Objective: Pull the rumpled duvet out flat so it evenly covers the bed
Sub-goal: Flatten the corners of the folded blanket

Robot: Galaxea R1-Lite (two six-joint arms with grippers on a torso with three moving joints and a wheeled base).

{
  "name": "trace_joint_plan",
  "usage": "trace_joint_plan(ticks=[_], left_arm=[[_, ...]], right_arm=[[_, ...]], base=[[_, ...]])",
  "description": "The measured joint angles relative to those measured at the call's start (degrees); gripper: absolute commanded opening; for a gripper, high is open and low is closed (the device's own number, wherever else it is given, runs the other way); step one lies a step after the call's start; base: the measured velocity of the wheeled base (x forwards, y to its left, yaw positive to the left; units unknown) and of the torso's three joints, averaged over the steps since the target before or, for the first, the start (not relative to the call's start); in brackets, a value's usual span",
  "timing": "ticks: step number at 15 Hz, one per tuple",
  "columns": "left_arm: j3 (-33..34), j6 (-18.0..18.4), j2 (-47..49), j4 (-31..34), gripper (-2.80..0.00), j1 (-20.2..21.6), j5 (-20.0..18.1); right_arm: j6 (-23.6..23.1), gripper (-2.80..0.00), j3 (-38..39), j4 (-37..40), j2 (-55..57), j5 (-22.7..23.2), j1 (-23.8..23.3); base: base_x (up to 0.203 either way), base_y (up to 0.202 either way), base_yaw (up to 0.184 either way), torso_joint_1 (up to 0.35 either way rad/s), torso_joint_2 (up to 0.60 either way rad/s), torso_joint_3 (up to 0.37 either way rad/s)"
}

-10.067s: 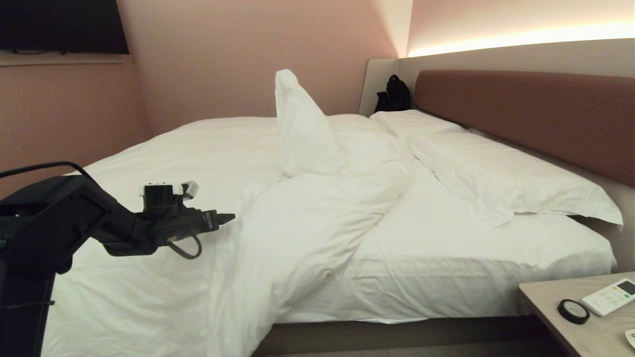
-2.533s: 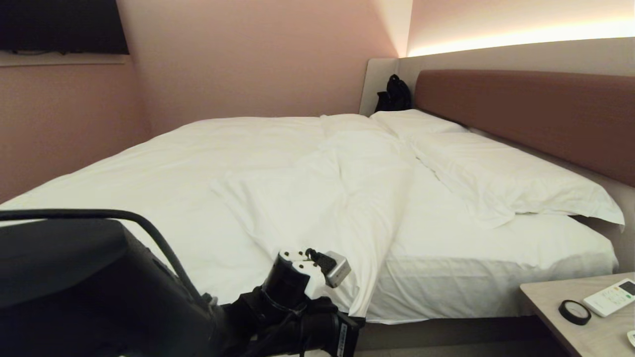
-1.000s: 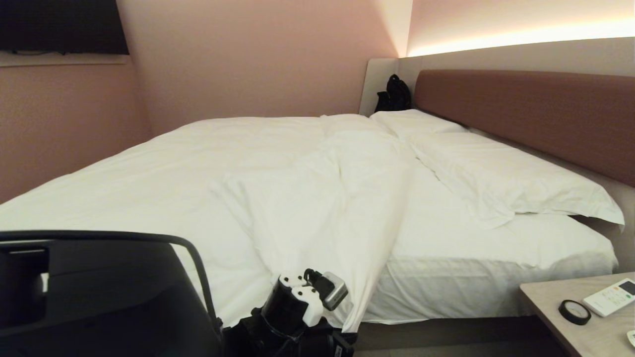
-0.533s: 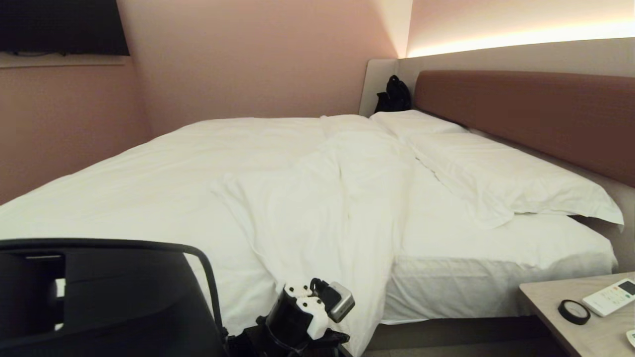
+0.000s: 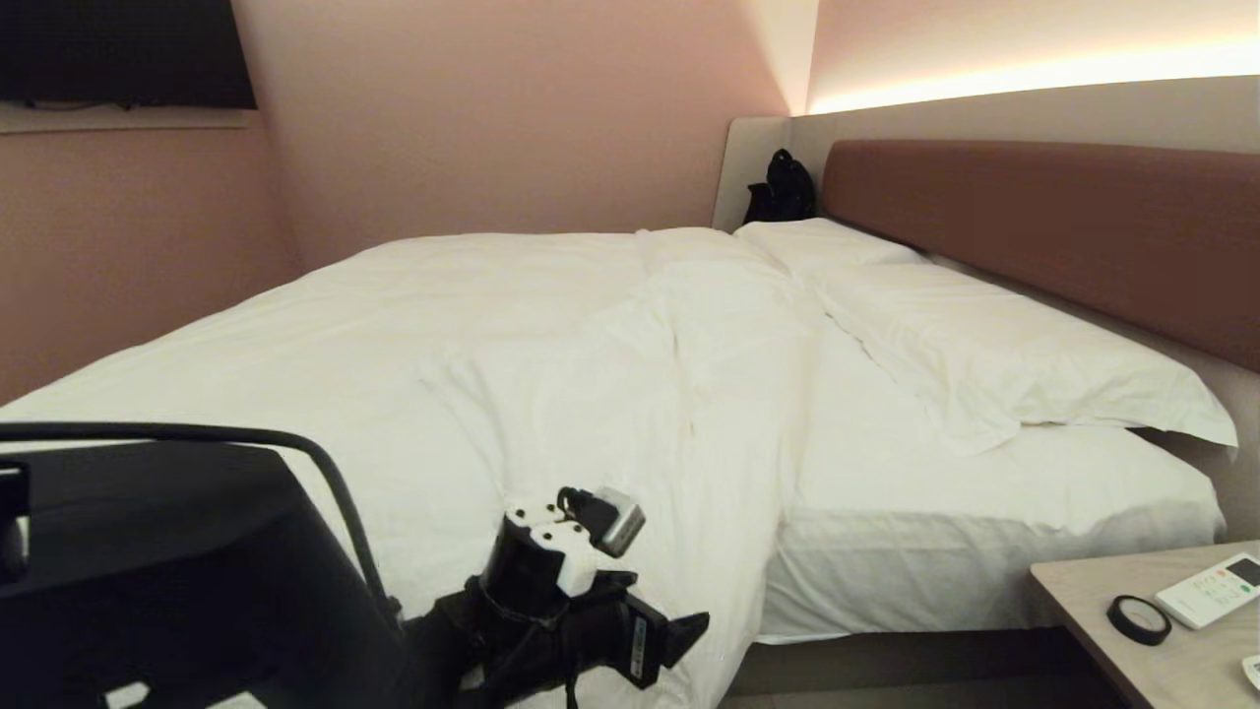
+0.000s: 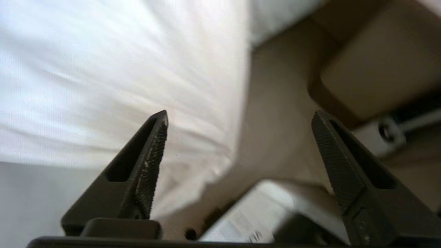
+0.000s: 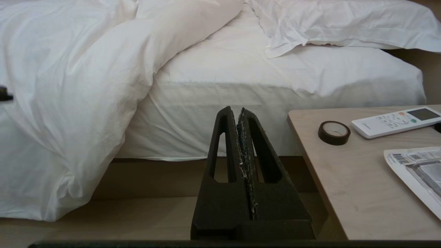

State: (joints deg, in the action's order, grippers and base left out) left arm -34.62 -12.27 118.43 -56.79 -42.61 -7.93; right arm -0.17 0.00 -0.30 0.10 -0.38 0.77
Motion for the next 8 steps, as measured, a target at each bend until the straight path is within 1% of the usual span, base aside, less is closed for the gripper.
trace_joint_plan(ticks=[2,3,5,7,8], left_arm=[[-2.15,0.03,-2.10,0.63,0.00,5.23,0.01],[-3.19,0.04,-3.14,1.17,0.00,7.02,-0.02],[-7.16,-0.01,-5.97,4.53,0.00,11.35,-0.23],[-13.29,-0.76,-8.65,9.95,0.00,15.70,-0.17],[-16.37,-1.26,-9.54,12.67,-2.80,17.67,-0.08]], right_arm=[[0.00,-2.80,0.00,0.00,0.00,0.03,0.00],[-0.01,-2.80,0.00,-0.04,0.00,0.02,0.02],[-0.04,-2.80,0.00,0.01,0.00,0.02,0.00],[-0.01,-2.80,0.00,-0.02,0.00,0.02,-0.09],[-0.04,-2.80,0.00,-0.02,0.00,0.02,0.00]], base=[[0.000,0.000,0.000,0.000,0.00,0.000],[0.000,0.000,0.000,0.000,0.00,0.000],[0.000,0.000,0.000,0.000,0.00,0.000],[0.000,0.000,0.000,0.000,0.00,0.000],[0.000,0.000,0.000,0.000,0.00,0.000]])
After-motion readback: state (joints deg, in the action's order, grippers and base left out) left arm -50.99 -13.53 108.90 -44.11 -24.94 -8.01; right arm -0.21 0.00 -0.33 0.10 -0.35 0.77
